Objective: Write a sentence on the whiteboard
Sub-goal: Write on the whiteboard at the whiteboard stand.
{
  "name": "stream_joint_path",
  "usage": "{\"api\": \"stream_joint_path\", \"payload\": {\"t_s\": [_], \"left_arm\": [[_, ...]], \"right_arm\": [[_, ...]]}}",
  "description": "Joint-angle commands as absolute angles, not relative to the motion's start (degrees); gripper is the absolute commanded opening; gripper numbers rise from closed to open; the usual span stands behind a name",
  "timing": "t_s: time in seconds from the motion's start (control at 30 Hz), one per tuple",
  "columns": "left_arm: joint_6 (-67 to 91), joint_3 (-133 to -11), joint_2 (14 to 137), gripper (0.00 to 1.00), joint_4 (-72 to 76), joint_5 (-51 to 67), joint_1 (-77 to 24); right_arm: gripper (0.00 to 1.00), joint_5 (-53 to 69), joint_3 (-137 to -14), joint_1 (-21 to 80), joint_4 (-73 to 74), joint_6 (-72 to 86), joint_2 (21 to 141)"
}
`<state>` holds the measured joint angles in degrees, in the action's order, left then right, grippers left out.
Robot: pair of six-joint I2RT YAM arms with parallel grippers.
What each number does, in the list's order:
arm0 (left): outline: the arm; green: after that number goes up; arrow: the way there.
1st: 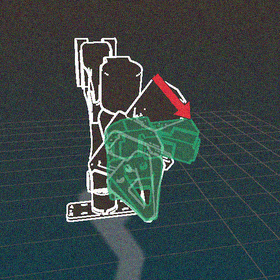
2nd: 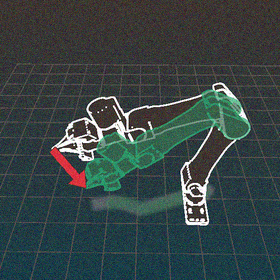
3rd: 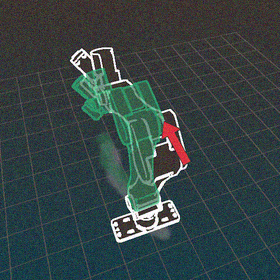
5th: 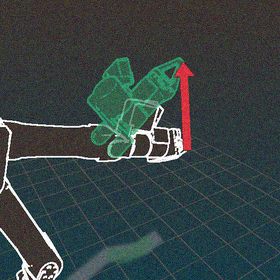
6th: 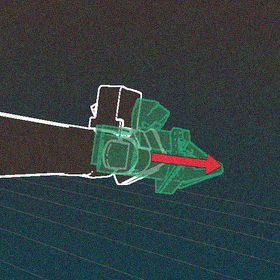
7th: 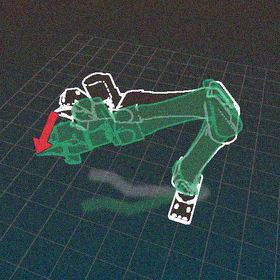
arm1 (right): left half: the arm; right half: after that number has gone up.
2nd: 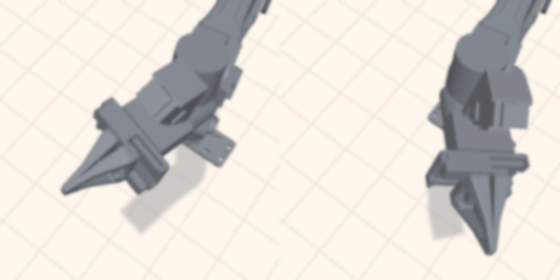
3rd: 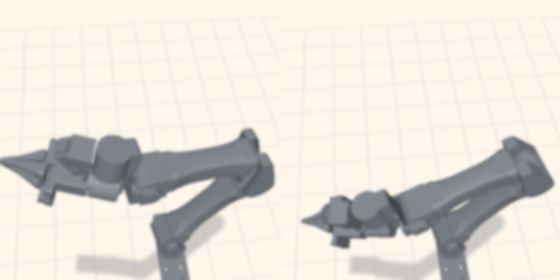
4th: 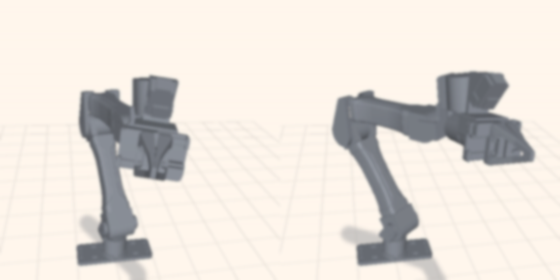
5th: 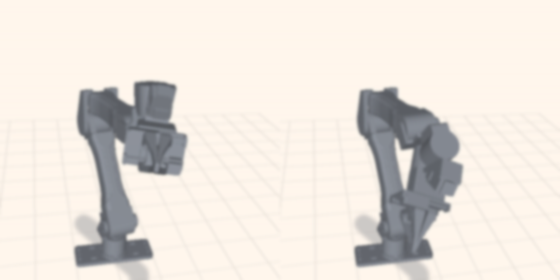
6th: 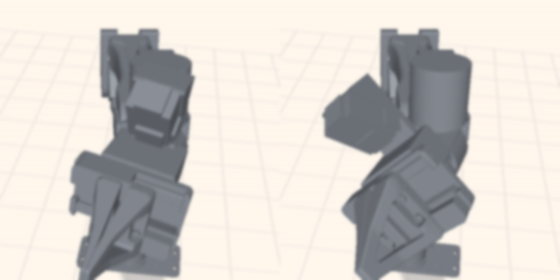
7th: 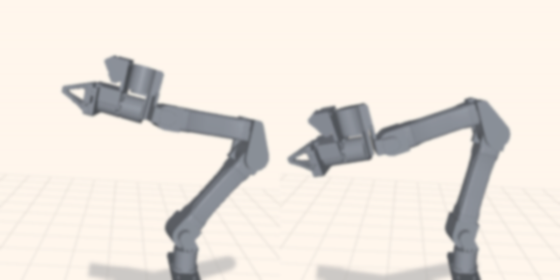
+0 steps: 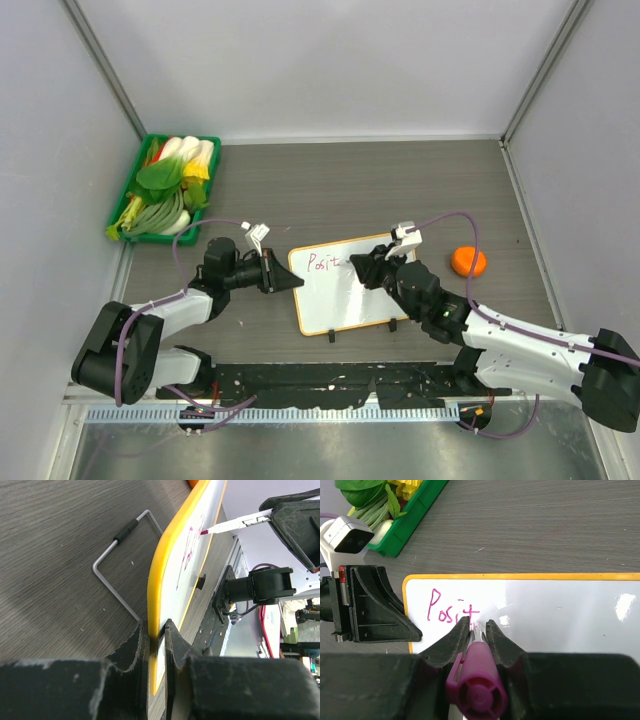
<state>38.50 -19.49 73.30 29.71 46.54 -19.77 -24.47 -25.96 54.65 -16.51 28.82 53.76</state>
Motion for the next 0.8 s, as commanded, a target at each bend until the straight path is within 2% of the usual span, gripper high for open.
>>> {"api": "stream_joint_path", "payload": {"t_s": [0.0, 0.27, 0.77], "left_arm": [[34.5, -19.6, 74.7, 0.00, 26.0, 41.3, -19.8], [34.5, -19.6, 74.7, 0.00, 26.0, 41.4, -19.8], [34.5, -19.5, 74.6, 0.00, 26.1, 41.5, -19.8]], "right_arm": [[0.01, -27.7, -26.8, 54.7, -15.9, 27.5, 53.1], [0.01, -25.8, -27.2, 54.7, -19.5, 26.6, 50.0], [0.01, -30.4, -25.9, 54.7, -21.7, 26.9, 52.4]]}}
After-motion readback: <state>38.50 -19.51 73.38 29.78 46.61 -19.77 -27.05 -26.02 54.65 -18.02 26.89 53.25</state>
